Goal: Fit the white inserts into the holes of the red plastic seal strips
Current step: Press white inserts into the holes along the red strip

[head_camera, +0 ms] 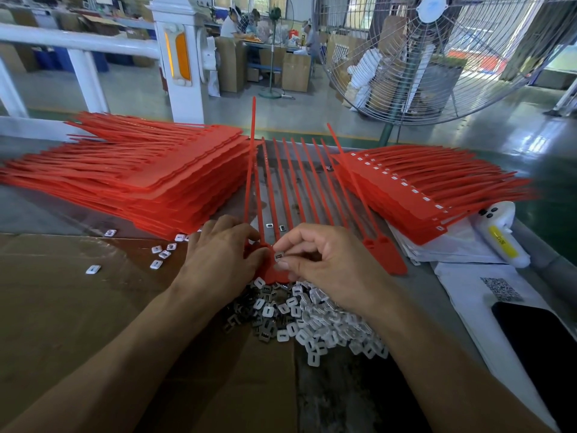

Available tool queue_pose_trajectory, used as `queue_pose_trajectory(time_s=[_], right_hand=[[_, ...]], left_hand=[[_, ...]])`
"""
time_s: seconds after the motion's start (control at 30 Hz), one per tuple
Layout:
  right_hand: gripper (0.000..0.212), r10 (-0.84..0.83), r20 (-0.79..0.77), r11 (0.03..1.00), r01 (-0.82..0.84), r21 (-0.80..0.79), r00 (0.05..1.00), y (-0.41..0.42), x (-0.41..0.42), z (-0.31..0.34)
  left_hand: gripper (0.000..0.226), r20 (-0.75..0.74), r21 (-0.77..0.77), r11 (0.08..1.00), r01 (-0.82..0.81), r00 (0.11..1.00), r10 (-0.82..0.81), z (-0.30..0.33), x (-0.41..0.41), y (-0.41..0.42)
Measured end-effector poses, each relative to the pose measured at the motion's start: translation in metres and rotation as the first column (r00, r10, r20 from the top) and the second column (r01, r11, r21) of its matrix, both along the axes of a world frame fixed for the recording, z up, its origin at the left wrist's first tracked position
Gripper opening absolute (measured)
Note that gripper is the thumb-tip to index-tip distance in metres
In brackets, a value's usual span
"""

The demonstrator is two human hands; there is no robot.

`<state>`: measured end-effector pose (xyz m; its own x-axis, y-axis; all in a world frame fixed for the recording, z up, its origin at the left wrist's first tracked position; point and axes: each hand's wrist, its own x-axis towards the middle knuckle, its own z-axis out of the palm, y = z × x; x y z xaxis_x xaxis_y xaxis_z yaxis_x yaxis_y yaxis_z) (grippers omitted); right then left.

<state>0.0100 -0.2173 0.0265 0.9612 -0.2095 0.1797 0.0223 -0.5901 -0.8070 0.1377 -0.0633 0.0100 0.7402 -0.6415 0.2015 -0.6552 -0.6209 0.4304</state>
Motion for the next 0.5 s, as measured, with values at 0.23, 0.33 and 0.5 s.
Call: queue_pose_trajectory(time_s=[0.23,0.33,0.5], right_hand=[[0.017,-0.034,0.003,0.998,0.034,-0.056,0.999,-0.0005,0.0002,-0.0009],[0.018,-0.026,0.027,0.989,0.03,-0.143,0.999,-0.0001,0.0001,-0.0006],[0.014,-0.019,0.067,0.978,0.032,-0.208,0.998,0.0017,-0.0002,0.0014]], left_hand=[[0.04,-0.004,-0.002,1.0,0.0,1.0,0.0,0.0013,-0.0007,0.0001],[0.04,-0.001,0.0,1.0,0.004,1.0,-0.004,0.0008,-0.0003,0.0001],[0.039,-0.001,-0.007,1.0,0.004,1.0,-0.004,-0.0001,0.0009,-0.0005]])
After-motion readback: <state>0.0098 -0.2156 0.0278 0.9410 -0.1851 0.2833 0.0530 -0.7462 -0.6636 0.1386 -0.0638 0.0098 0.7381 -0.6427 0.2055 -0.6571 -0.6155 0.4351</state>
